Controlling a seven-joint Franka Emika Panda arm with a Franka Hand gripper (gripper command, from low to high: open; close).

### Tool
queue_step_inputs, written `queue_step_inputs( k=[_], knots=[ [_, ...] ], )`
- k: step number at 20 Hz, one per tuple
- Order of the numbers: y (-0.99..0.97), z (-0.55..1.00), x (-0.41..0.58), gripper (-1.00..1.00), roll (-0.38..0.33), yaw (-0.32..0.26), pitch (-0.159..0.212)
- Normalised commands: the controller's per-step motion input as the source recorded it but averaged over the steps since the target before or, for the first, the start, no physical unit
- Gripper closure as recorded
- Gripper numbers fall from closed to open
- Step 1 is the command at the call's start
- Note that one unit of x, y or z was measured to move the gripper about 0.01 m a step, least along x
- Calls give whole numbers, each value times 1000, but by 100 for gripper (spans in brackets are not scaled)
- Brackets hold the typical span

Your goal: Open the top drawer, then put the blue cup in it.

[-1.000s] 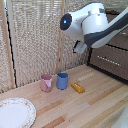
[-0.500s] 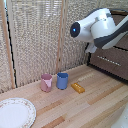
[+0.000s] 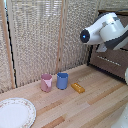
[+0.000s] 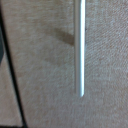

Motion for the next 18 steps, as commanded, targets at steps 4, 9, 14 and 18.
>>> queue_step_inputs(
  k=[4,9,14,18],
  knots=[
    [-746,401,183,-100,24,8,38],
    [-546,107,393,100,68,-44,39],
    [-351,0,172,100,39,-18,28],
    [-319,-47,-52,100,33,59,73]
  ],
)
